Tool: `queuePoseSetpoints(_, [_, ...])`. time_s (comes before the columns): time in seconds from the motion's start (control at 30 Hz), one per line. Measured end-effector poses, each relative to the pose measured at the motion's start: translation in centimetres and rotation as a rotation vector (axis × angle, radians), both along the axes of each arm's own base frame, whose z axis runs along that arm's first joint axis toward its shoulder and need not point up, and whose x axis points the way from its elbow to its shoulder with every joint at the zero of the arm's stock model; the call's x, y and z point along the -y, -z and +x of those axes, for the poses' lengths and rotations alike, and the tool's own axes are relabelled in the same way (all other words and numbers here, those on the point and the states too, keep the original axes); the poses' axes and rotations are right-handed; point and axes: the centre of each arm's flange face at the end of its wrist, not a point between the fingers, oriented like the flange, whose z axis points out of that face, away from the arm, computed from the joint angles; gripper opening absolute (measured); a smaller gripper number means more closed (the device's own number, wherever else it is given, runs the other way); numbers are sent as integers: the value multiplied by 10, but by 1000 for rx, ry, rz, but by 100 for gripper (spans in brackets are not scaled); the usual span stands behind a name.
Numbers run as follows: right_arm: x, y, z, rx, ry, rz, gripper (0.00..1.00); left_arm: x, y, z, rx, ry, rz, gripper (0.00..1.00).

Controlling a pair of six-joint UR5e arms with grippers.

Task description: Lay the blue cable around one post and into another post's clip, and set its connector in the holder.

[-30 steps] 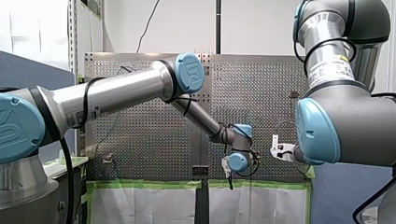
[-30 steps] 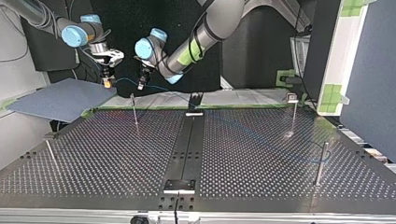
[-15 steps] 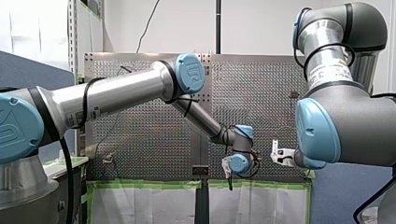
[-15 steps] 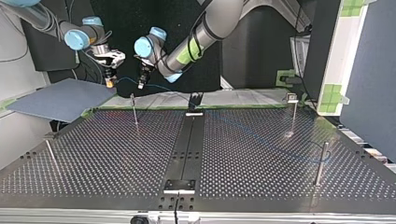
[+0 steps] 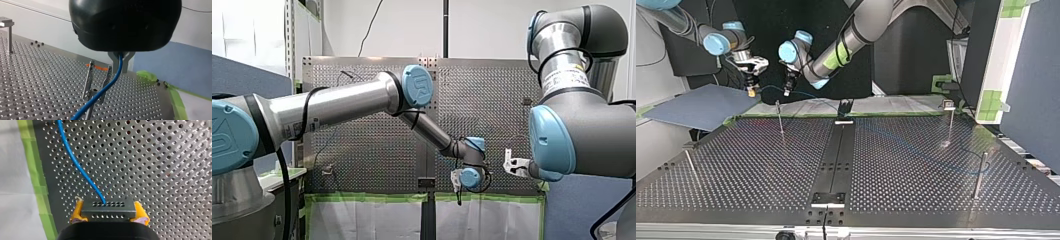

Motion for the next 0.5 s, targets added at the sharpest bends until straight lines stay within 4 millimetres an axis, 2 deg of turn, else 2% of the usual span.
queuePoseSetpoints(0.5, [17,-5,-4,7,3,-8,0,-6,0,10,3,-13,-2,1])
